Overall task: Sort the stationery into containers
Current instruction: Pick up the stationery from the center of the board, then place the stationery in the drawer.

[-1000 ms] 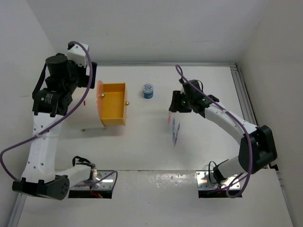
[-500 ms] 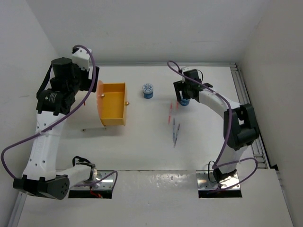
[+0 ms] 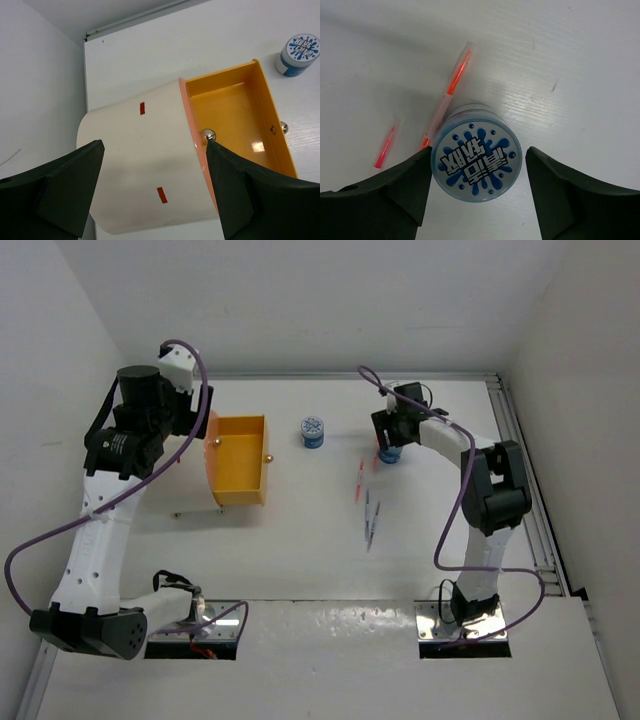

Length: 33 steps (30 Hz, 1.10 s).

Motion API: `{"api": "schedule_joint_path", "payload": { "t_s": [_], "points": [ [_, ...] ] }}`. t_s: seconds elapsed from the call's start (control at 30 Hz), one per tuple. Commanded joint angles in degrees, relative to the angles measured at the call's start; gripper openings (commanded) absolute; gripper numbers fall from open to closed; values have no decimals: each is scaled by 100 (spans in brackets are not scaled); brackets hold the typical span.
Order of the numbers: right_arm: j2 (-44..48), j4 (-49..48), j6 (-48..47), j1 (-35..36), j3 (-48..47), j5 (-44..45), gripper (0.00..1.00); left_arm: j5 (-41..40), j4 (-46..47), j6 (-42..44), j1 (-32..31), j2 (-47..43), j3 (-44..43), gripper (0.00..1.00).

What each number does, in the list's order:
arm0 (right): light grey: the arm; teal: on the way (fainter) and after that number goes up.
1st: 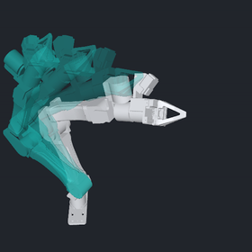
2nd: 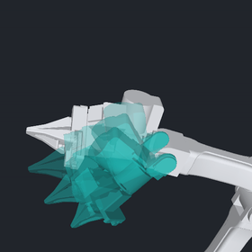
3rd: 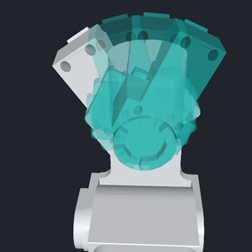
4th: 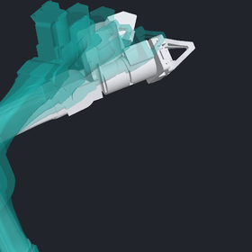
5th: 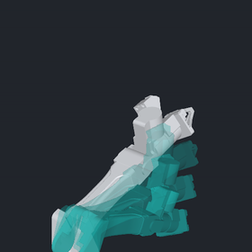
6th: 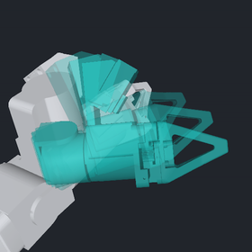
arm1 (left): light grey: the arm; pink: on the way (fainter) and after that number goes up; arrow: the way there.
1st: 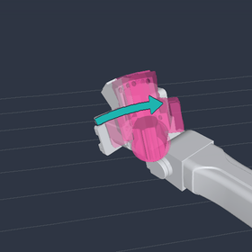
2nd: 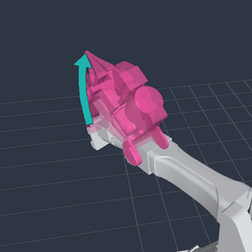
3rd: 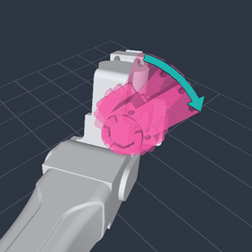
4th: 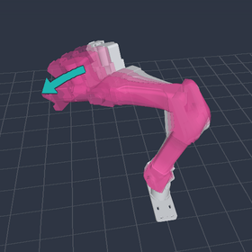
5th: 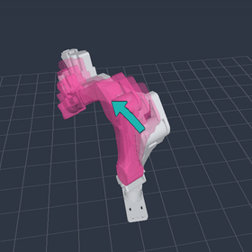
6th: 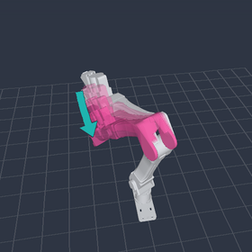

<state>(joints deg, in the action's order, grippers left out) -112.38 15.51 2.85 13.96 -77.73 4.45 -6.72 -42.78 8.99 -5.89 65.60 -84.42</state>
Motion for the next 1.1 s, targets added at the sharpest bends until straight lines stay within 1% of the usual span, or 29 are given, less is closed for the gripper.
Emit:
{"api": "schedule_joint_path", "payload": {
  "t_s": [0.0,0.03,0.1,0.13,0.17,0.2,0.33,0.37,0.47,0.67,0.83,0.97,1.07],
  "points": [
    [-39,-39,-74,-42,-225,-321,72,-75,244,32,53,-21,40,90],
    [-47,-13,-66,-59,-233,-374,65,-84,253,32,62,-21,57,90],
    [-65,5,-74,-68,-233,-418,56,-84,271,41,62,-30,93,90],
    [-65,-4,-83,-77,-242,-418,49,-84,279,41,79,-21,119,90],
    [-74,14,-83,-86,-268,-427,46,-75,271,24,88,-21,119,90],
    [-100,66,-100,-86,-321,-419,41,-66,279,32,88,-21,136,90],
    [-100,233,-118,-130,-461,-594,20,-75,279,32,132,-30,163,90],
    [-57,277,-127,-139,-471,-655,11,-75,279,24,141,-30,163,90],
    [277,347,-127,-95,-532,-796,0,-57,288,23,176,-48,207,90],
    [1050,699,-241,335,-1033,-1226,0,13,297,-38,229,-30,286,90],
    [1534,691,-636,1204,-1621,-1719,0,74,87,-126,325,101,286,90],
    [1561,515,-733,1794,-2244,-2009,0,259,-107,-310,474,119,269,90],
    [1351,366,-768,2181,-2727,-2176,0,373,-213,-363,580,102,277,90]
  ]
}}
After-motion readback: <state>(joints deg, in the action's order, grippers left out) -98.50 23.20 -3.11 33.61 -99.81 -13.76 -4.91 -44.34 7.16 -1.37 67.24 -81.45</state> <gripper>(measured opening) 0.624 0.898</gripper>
